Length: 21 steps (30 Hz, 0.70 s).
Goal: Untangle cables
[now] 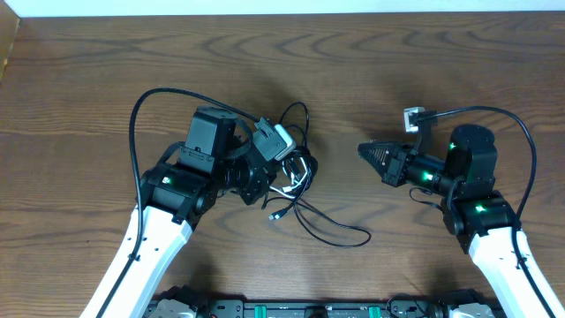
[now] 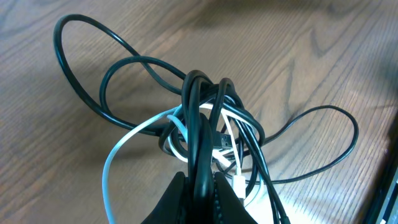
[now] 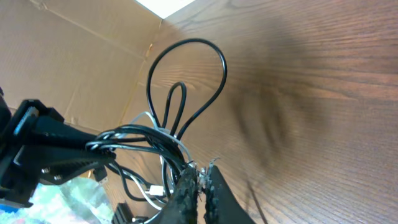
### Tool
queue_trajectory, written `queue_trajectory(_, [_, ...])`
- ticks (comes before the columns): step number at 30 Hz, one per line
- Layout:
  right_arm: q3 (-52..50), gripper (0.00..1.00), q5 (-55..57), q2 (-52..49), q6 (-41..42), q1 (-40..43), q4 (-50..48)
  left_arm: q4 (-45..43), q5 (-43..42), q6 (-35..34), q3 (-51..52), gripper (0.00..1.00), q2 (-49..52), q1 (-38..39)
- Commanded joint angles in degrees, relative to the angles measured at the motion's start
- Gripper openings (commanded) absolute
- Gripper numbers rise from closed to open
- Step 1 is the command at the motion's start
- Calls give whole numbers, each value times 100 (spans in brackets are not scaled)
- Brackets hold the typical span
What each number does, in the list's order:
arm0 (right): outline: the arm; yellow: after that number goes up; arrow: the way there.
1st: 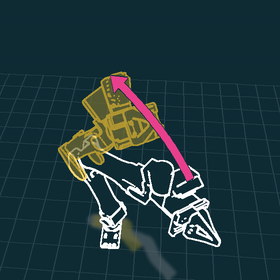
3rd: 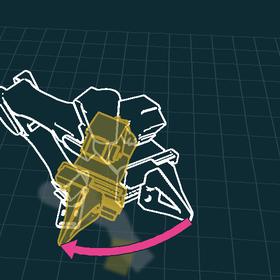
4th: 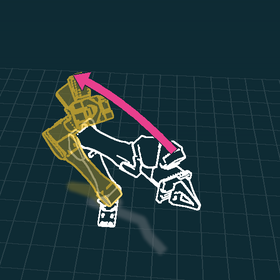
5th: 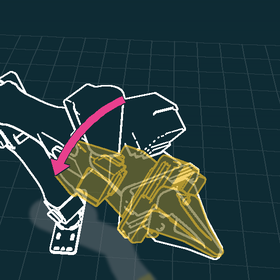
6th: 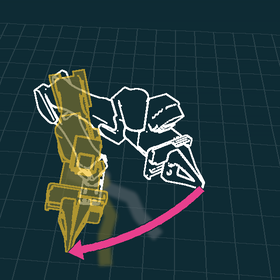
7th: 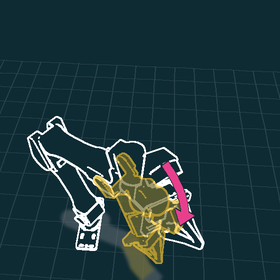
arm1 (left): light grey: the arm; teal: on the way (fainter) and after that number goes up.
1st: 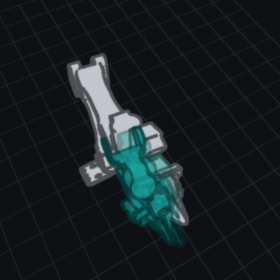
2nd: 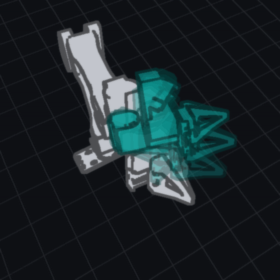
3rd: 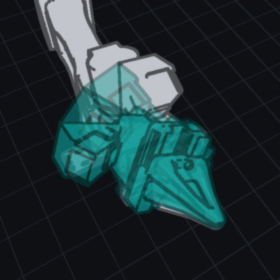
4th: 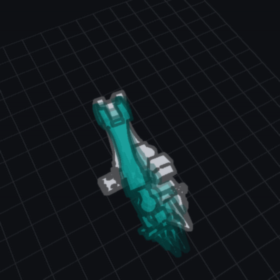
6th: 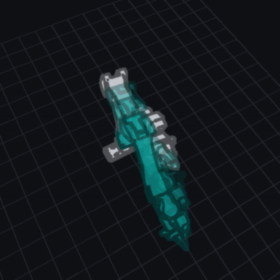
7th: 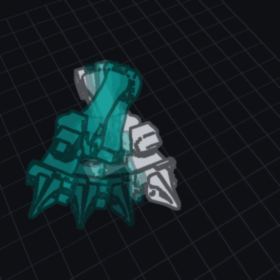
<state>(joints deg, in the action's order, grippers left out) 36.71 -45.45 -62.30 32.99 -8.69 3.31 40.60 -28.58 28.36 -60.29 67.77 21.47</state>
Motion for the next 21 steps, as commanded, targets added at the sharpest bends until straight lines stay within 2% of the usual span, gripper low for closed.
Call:
queue_trajectory(1, [63,11,-227,15,-138,-9,50,-173,-535,11,7,8,4,-13])
queue_trajectory(2, [63,15,-291,15,-142,-37,79,-262,-732,11,7,8,4,-13])
queue_trajectory(6, [63,21,-361,15,-205,-203,282,-732,-1309,9,7,8,4,-13])
queue_trajectory(15, [63,21,13,15,-391,-470,745,-1611,-2262,9,7,8,4,-13])
queue_trajectory(21, [63,22,7,15,-389,-470,737,-1676,-2490,9,7,8,4,-13])
